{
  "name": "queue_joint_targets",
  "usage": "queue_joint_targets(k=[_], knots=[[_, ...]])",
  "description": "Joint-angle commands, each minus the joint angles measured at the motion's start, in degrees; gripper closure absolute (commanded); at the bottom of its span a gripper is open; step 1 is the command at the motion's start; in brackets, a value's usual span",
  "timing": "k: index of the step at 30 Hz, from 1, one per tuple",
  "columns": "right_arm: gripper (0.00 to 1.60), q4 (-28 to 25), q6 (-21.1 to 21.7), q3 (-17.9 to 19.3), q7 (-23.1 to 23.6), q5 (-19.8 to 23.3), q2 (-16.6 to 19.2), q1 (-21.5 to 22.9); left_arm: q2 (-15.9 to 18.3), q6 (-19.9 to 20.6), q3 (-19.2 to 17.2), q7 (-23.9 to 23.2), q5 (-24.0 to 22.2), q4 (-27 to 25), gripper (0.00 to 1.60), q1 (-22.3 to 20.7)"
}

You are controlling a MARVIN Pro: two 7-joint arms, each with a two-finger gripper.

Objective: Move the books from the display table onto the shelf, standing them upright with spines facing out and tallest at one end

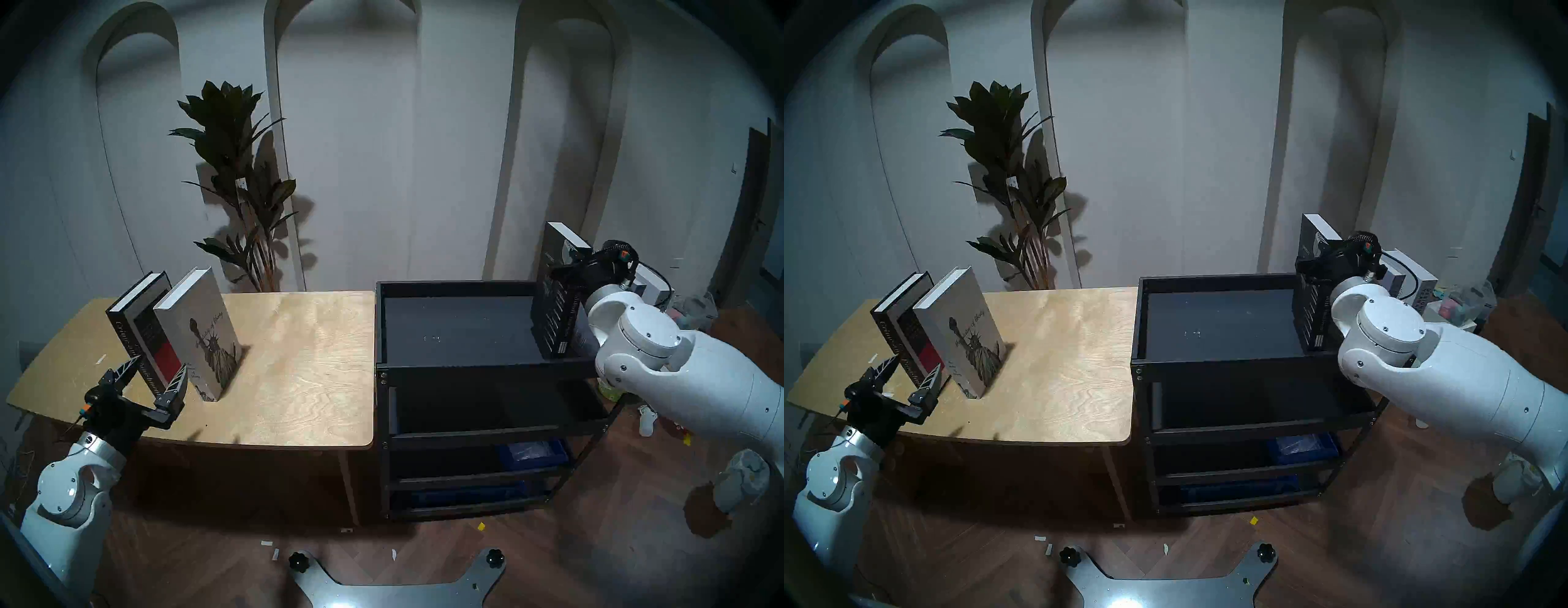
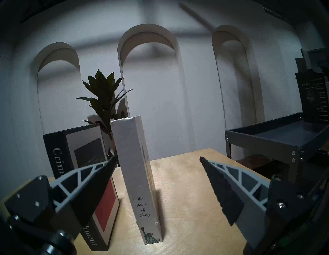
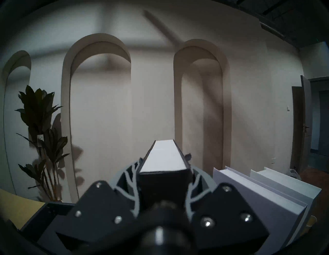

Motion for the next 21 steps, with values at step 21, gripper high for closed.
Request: queue_joint_targets(k=[21], knots=[[1.60,2.4,-1.6,5.8,26.7,15.5,10.0,3.3,-3.1,2.3,4.6,8.7,6.7,-6.7,0.00,-0.8]])
